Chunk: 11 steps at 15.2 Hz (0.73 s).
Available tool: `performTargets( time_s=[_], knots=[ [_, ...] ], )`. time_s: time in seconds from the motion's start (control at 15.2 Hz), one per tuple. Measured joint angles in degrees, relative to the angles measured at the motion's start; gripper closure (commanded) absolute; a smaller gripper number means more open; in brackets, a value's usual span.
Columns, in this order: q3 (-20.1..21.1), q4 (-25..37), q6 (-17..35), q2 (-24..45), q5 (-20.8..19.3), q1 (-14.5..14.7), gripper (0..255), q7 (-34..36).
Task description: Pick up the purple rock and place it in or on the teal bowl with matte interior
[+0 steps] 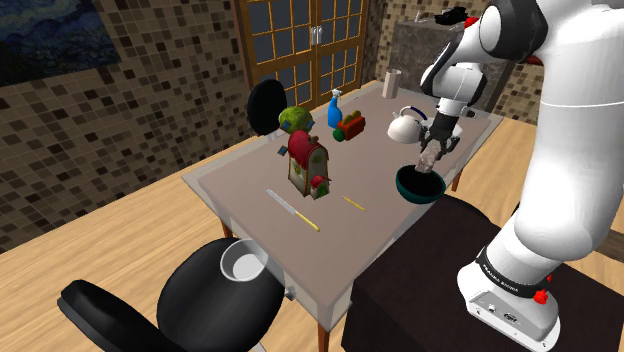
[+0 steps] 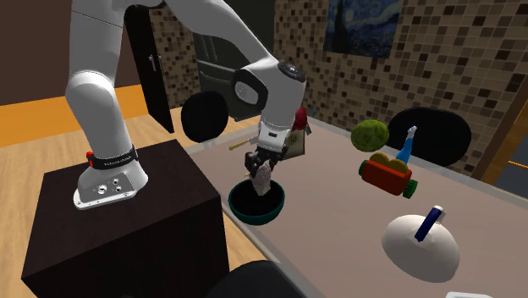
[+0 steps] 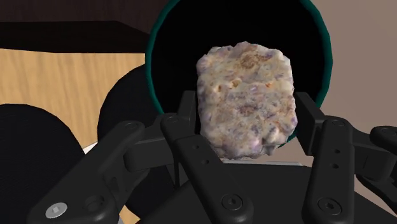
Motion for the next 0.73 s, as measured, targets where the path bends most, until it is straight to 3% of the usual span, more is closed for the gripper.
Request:
performTargets(
  time_s=[0.73],
  knots=[
    [4.5, 0.2, 4.7, 7.3, 6.8, -3.3, 255, -5.0]
  ],
)
